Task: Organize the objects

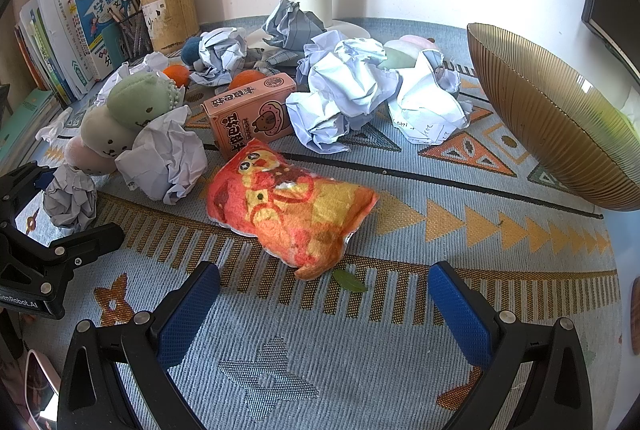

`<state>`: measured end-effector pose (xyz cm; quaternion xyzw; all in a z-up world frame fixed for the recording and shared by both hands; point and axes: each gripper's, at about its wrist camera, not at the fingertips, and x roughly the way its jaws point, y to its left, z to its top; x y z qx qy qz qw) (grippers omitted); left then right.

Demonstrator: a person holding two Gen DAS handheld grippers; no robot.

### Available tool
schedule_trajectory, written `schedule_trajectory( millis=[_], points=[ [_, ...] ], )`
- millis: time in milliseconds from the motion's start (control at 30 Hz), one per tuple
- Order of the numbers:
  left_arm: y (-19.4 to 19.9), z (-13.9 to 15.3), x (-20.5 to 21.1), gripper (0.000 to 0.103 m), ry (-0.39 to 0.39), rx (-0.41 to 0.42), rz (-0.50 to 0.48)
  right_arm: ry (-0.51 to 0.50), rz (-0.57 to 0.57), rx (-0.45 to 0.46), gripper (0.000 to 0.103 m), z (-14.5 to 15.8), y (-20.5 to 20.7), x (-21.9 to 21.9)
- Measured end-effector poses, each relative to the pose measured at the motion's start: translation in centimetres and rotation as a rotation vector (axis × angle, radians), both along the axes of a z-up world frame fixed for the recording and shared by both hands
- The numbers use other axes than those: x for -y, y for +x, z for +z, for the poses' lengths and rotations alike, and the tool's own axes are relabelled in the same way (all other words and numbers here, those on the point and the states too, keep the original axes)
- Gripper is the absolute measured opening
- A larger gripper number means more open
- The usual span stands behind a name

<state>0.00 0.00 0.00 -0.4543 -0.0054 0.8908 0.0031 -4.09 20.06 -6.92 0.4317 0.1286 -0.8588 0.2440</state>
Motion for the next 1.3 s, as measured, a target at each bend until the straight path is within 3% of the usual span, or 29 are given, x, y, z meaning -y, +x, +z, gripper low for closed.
schedule_trajectory(
  millis=[1300],
  points=[
    [0.00,0.00,0.00,0.103,0.000,0.000,0.000,-0.002,0.004,0.004,0.103,-0.06,-0.12,0.16]
  ],
)
